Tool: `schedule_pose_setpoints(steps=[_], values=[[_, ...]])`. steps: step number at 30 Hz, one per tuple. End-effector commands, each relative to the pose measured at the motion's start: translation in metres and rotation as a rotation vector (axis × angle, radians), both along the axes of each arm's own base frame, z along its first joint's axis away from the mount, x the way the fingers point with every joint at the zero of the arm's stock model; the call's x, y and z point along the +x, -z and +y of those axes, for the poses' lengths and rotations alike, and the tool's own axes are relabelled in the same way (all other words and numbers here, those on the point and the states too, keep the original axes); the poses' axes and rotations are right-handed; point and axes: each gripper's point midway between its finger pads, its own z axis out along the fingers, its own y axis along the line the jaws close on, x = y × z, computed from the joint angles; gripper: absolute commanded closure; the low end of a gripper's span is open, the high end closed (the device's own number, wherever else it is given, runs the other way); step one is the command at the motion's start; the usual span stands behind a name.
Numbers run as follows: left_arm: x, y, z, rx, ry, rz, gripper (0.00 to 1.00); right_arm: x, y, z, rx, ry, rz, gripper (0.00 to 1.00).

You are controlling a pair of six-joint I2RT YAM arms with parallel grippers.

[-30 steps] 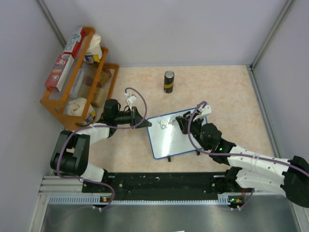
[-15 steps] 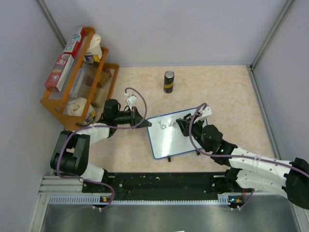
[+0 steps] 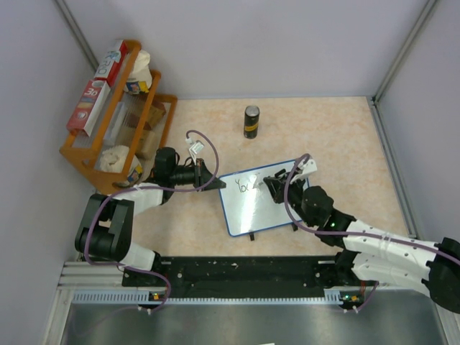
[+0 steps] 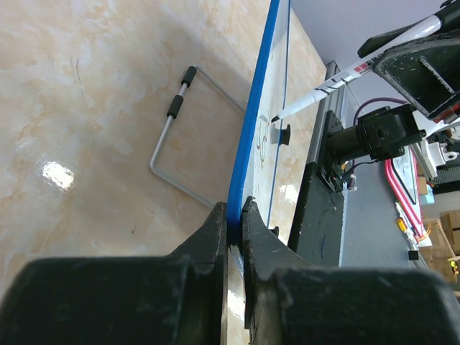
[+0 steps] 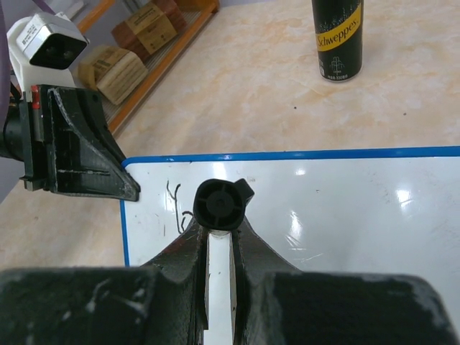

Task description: Write a sentence on the whiteboard

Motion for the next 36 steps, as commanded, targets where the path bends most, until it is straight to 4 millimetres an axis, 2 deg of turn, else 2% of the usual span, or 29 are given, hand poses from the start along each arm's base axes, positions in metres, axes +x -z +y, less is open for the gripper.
schedule_pose_setpoints(steps=[1,7,15,20,31,36], values=[[0.003,0.033,0.007,0.098,-0.04,0.0,1.0,0.003,-0.039,-0.002,0.074,0.003,-0.073,1.0],[0.004,0.034,0.007,0.099,-0.041,0.001,1.0,0.007,-0.058,-0.007,0.098,0.038,-0.105,1.0],[0.003,0.033,0.007,0.098,-0.04,-0.002,1.0,0.017,-0.05,-0.004,0.076,0.061,-0.085,1.0],[0.003,0.033,0.007,0.1,-0.041,0.0,1.0,0.024,-0.039,-0.004,0.048,0.084,-0.067,1.0],[0.004,0.033,0.007,0.101,-0.042,-0.003,1.0,0.016,-0.022,-0.003,0.03,0.047,-0.037,1.0],[0.004,0.034,0.007,0.101,-0.041,0.0,1.0,0.013,-0.023,-0.003,0.04,0.038,-0.037,1.0]])
